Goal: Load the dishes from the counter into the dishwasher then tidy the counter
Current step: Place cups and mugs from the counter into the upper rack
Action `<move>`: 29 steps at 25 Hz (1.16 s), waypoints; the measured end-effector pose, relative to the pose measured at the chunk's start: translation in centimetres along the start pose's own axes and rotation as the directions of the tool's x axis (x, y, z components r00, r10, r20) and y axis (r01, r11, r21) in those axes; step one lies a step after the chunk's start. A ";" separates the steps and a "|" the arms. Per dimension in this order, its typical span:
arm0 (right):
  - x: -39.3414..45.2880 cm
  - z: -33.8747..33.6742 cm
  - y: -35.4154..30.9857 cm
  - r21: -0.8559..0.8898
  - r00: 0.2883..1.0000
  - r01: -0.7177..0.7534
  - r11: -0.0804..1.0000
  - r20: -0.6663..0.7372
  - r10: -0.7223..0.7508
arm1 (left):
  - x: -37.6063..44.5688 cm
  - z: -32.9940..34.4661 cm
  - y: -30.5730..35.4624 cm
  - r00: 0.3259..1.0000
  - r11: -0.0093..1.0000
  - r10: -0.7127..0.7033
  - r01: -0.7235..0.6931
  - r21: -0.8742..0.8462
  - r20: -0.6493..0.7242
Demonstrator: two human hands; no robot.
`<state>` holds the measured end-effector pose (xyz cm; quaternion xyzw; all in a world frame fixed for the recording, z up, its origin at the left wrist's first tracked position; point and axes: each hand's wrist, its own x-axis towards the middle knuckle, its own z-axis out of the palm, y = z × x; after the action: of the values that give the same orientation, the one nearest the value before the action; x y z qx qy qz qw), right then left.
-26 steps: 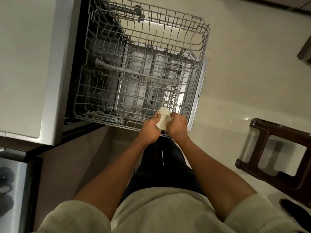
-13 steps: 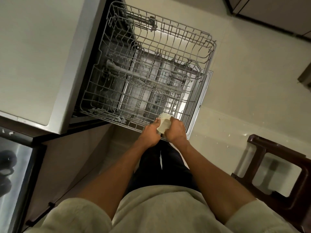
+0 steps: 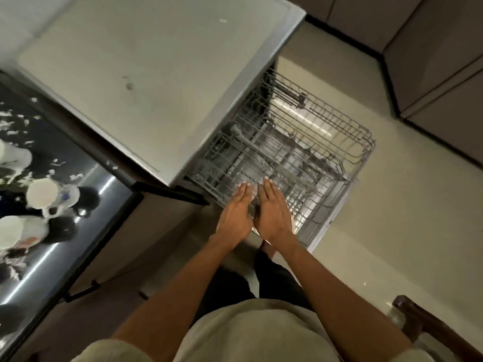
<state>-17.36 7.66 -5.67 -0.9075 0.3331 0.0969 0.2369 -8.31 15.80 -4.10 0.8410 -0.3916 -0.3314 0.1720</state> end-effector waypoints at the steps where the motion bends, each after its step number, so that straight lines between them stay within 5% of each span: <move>1: 0.5 -0.7 -1.4 -0.019 0.999 0.042 0.999 -0.020 -0.043 | -0.6 -1.5 -0.5 0.999 1.000 0.004 -0.004 -0.002 -0.048; 8: 1.5 -3.7 -13.0 -0.096 0.938 0.307 0.947 -0.136 -0.318 | -7.6 -10.4 -5.7 0.933 0.998 0.050 -0.056 -0.006 -0.355; 14: -0.5 -2.9 -25.2 -0.133 0.791 0.550 0.825 -0.234 -0.565 | -15.5 -16.0 -12.4 0.793 0.997 0.010 -0.051 -0.051 -0.609; 29: -5.8 4.7 -48.1 -0.119 0.423 0.891 0.439 -0.133 -0.896 | -31.4 -22.0 -26.1 0.406 0.932 -0.363 0.176 -0.318 -0.839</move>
<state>9.41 45.26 9.80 -0.9540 -0.1800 -0.1191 0.2081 6.21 57.29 10.72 0.9214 -0.0713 0.0987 0.3691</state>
